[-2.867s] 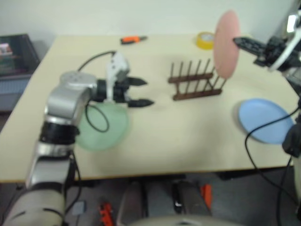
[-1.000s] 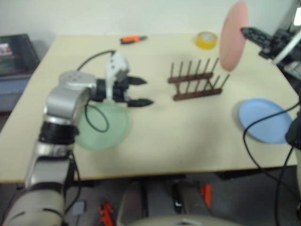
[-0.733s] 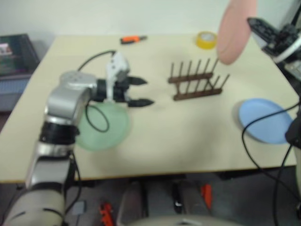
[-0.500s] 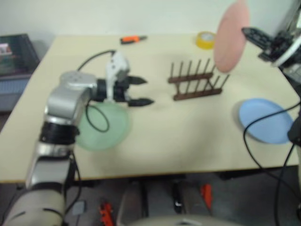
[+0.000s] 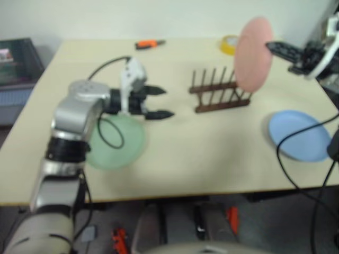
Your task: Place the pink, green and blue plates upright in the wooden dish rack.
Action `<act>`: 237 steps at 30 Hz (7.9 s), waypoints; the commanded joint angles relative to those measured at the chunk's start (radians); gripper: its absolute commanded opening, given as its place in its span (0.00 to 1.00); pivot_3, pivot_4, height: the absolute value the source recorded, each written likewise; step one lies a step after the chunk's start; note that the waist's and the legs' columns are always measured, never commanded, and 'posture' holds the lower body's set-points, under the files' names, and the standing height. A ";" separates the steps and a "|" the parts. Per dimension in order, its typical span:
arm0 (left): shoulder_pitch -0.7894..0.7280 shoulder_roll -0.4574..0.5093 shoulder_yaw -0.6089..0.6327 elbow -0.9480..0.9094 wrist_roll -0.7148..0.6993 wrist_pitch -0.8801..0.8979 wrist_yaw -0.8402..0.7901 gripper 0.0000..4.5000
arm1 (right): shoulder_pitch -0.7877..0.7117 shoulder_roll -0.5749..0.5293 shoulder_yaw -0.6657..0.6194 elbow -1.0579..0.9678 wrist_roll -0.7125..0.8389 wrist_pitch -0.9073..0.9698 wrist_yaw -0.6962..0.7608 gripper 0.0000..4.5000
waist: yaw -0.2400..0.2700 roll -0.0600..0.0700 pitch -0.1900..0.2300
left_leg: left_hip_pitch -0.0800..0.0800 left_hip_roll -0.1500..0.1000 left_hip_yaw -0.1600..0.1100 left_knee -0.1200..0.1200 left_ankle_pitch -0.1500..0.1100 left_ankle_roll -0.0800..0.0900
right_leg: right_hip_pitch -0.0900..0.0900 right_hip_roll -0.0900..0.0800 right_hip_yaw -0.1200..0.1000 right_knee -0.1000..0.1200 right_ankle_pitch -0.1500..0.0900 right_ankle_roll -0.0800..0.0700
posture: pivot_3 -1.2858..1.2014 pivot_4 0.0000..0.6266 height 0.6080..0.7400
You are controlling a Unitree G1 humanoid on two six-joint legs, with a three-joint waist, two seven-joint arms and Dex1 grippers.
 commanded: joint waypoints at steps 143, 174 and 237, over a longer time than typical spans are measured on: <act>0.000 -0.034 -0.003 0.007 0.038 -0.069 0.044 0.99 | -0.003 0.029 -0.038 0.095 -0.163 -0.091 -0.212 0.00 | -0.001 0.000 0.000 | 0.000 0.000 0.000 0.001 0.000 0.000 | 0.000 0.000 0.001 0.001 0.000 0.000 | 0.52 0.24 1.00; -0.001 -0.043 -0.003 0.015 0.038 -0.066 0.069 0.99 | -0.023 0.040 -0.257 0.119 -0.009 0.060 -0.610 0.00 | 0.000 0.000 0.000 | 0.000 0.000 0.000 0.002 0.000 0.000 | 0.001 0.000 0.001 0.001 0.001 0.000 | 0.52 0.24 1.00; -0.010 -0.043 -0.009 0.055 0.055 -0.099 0.090 1.00 | 0.083 0.018 0.072 -0.095 -0.158 0.130 -0.343 0.14 | 0.002 0.000 0.000 | 0.009 0.001 -0.001 0.000 0.000 0.001 | 0.011 -0.003 -0.001 -0.002 -0.002 0.004 | 0.52 0.24 1.00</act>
